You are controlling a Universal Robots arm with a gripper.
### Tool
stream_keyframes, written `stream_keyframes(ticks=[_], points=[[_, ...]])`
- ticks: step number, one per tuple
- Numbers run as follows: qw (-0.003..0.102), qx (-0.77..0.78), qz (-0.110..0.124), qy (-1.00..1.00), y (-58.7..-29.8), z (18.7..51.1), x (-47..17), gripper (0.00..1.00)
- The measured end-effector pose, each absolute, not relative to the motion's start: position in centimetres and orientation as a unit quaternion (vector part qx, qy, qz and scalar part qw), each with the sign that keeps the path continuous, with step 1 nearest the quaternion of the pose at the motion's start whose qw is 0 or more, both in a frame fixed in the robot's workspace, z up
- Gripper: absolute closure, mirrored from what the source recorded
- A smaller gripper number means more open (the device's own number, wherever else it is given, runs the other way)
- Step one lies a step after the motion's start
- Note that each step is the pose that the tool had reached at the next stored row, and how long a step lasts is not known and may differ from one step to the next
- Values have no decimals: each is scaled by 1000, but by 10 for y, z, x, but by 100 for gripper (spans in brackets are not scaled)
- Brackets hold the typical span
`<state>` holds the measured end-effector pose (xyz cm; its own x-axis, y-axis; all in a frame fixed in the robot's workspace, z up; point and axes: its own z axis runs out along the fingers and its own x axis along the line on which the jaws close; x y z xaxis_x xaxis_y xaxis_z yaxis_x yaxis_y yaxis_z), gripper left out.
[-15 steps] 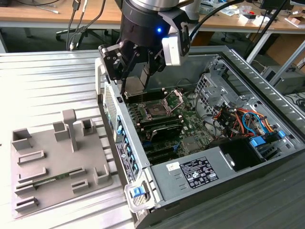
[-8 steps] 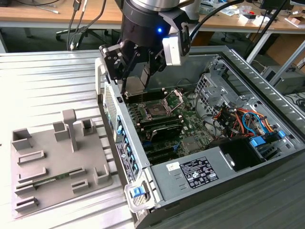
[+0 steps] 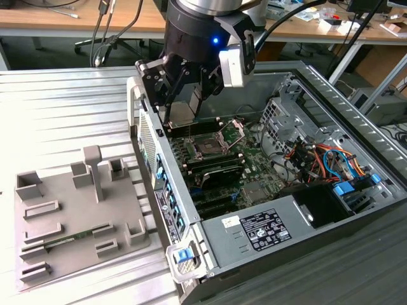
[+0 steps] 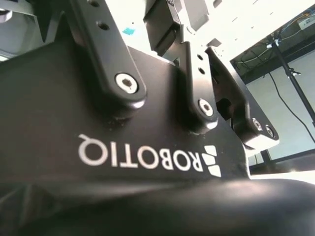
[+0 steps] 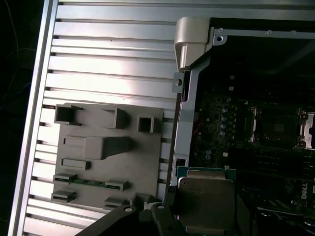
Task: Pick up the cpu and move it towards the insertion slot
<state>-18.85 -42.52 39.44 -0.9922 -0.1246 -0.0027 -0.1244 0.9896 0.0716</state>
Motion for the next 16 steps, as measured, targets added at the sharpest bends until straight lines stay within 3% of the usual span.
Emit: stream_keyframes(ticks=[16], points=[[1, 62, -36, -997, -423, 393, -182, 45]])
